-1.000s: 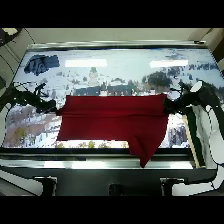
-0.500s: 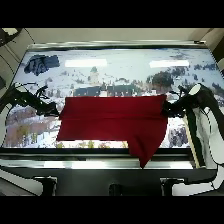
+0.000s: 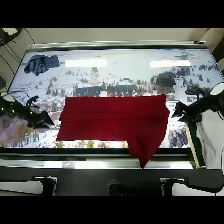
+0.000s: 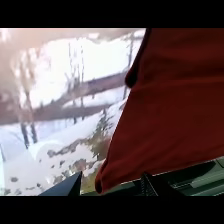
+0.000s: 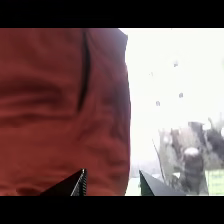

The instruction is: Fold the shirts.

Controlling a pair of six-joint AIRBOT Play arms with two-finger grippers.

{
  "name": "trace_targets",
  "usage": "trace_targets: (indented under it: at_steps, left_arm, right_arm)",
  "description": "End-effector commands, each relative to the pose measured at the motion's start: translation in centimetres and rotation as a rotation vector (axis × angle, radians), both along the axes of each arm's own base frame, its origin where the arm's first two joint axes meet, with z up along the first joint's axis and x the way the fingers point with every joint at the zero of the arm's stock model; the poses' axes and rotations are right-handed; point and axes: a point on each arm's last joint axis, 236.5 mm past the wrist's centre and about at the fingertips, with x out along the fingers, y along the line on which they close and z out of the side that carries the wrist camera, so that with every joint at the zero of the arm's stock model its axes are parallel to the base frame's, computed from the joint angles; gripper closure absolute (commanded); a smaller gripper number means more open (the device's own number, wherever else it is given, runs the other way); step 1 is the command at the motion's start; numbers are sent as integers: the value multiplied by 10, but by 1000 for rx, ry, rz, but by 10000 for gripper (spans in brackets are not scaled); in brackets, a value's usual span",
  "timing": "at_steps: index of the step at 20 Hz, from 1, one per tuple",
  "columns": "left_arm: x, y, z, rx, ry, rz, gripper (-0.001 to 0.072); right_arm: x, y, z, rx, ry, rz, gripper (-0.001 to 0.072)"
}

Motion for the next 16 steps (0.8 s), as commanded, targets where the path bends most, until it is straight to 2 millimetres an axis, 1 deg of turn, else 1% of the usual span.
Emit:
trace_targets:
  at_steps: [1, 3, 6, 7, 8, 9, 10, 11, 12, 13, 14, 16]
  left_arm:
    - [-49, -14, -31, -9, 18, 42, 257]
    - [-46, -26, -39, -46, -6, 92, 266]
    - [-47, -34, -46, -61, -7, 117, 267]
    - [-45, -35, -46, -61, -13, 119, 284]
    - [-43, -38, -46, -64, -18, 120, 383]
    - [-42, -39, -45, -68, -22, 125, 537]
    - [-41, -39, -45, -69, -23, 126, 663]
    - [-42, -39, -45, -69, -22, 126, 680]
    - [-41, -39, -45, -69, -23, 126, 681]
    - [-41, -38, -45, -69, -23, 126, 681]
    - [-41, -38, -45, -69, -24, 124, 681]
    - [-41, -38, -45, -69, -28, 120, 681]
  right_arm:
    - [-31, 4, -5, 18, 44, 11, 281]
    - [-37, 8, -7, 30, 62, 13, 282]
    - [-43, 10, -6, 39, 82, 30, 281]
    - [-44, 10, -6, 40, 82, 43, 280]
    - [-45, 10, -6, 40, 86, 49, 280]
    - [-48, 11, -6, 43, 95, 52, 278]
    - [-53, 13, -7, 49, 102, 60, 277]
    - [-60, 17, -9, 57, 100, 70, 274]
    - [-72, 22, -15, 60, 102, 70, 247]
    - [-86, 29, -23, 65, 107, 65, 201]
    - [-98, 39, -34, 89, 101, 54, 200]
    - [-109, 63, -50, 161, 69, 21, 200]
